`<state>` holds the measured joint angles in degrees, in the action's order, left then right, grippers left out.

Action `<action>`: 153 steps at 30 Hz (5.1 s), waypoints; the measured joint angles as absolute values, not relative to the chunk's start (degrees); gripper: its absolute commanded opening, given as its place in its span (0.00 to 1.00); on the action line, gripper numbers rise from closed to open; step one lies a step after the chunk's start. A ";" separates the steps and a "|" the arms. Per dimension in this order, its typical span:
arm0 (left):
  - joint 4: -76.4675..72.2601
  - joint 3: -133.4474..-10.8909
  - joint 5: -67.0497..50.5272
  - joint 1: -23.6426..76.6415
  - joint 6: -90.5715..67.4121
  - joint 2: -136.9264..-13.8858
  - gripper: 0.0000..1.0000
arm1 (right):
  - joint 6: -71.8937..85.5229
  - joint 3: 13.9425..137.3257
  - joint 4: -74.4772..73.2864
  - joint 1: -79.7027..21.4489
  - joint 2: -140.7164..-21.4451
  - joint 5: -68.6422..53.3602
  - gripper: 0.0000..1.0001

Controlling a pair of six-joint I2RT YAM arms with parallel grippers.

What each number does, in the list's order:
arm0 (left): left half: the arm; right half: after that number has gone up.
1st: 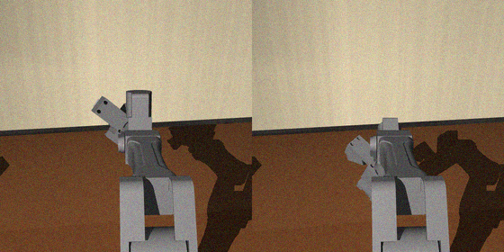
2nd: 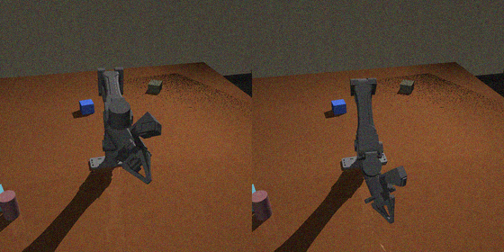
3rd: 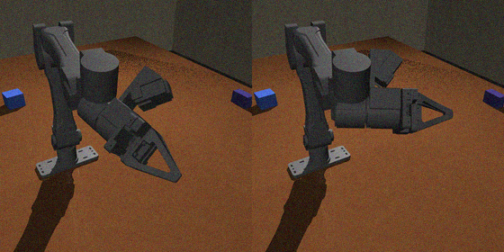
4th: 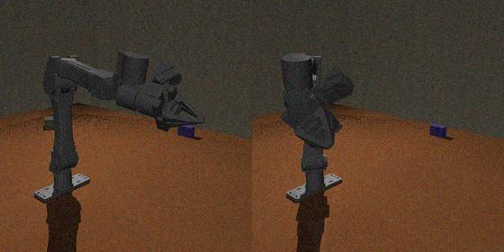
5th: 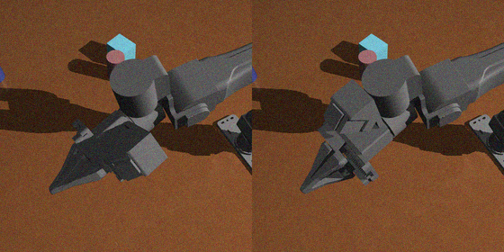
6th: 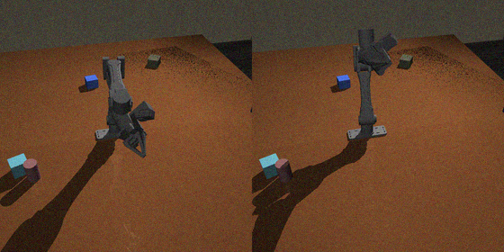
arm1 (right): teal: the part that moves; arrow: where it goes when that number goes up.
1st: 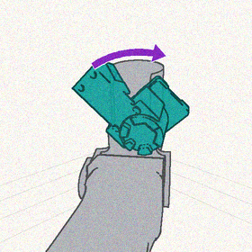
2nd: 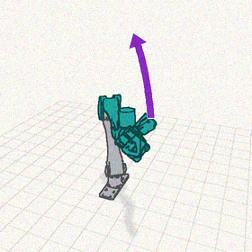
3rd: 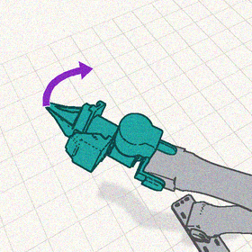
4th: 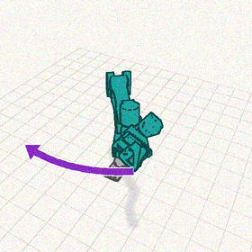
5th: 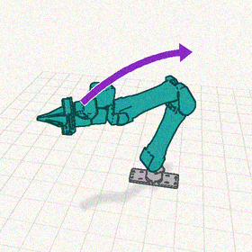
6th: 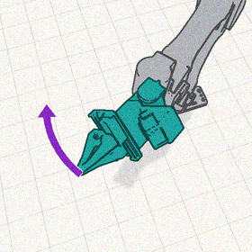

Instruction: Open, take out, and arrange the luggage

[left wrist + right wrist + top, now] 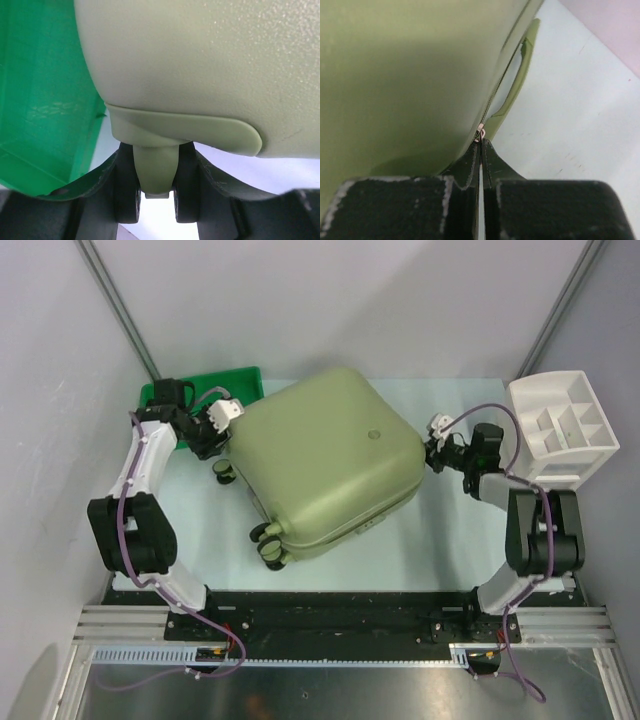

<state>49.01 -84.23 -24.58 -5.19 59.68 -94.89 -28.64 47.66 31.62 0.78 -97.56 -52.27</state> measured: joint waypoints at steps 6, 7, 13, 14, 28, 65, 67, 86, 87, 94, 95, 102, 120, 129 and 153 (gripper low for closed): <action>44.42 -82.78 -27.92 -7.05 65.28 -94.83 0.02 | -43.27 39.70 9.08 -3.51 -79.42 -48.51 0.00; 44.38 -82.67 -28.25 -7.64 66.48 -94.83 0.04 | -44.71 38.24 6.66 -5.08 -76.40 -47.90 0.00; 42.96 -82.13 -28.97 -9.26 73.52 -94.83 0.06 | -42.57 29.58 3.68 -12.27 -63.75 -46.02 0.00; 42.83 -82.04 -29.15 -9.26 74.24 -94.83 0.04 | -41.87 28.84 4.29 -12.36 -63.16 -45.98 0.00; 44.25 -83.40 -28.75 -8.75 76.58 -96.07 0.00 | -28.67 31.40 32.75 -8.08 -83.11 -54.35 0.00; 45.80 -95.31 -28.69 -4.05 7.68 -84.90 1.00 | -28.58 22.98 8.14 -14.59 -59.70 -49.12 0.00; 45.08 -85.38 -27.83 -8.19 -0.43 -75.05 1.00 | -27.29 22.44 7.86 -17.19 -58.37 -47.86 0.00; 63.33 -61.04 -26.46 -28.84 -28.29 -53.52 0.97 | -21.87 19.79 6.11 -27.11 -50.98 -37.91 0.00; 63.16 -60.29 -26.48 -28.88 -28.97 -53.80 0.95 | -21.87 19.77 6.24 -27.22 -50.98 -37.87 0.00; 57.71 -57.34 -28.21 -29.06 -34.04 -59.81 0.75 | -21.91 19.70 6.44 -27.55 -50.98 -37.32 0.00; 56.97 -56.77 -28.40 -29.06 -34.54 -60.51 0.70 | -21.91 19.68 6.44 -27.55 -50.98 -37.28 0.00; 53.74 -55.05 -27.73 -27.16 -37.54 -61.28 0.65 | -22.00 19.68 6.48 -27.66 -50.98 -37.08 0.00; 43.46 -54.39 -25.67 -20.16 -43.13 -63.46 0.84 | -22.06 19.62 5.65 -27.90 -50.35 -36.84 0.00; 43.90 -48.93 -30.68 -27.11 -39.77 -57.91 1.00 | -22.35 19.62 5.39 -27.97 -50.17 -36.67 0.00; 40.51 -47.22 -33.87 -28.38 -41.89 -57.04 0.47 | -22.70 19.62 5.78 -28.08 -50.54 -36.77 0.00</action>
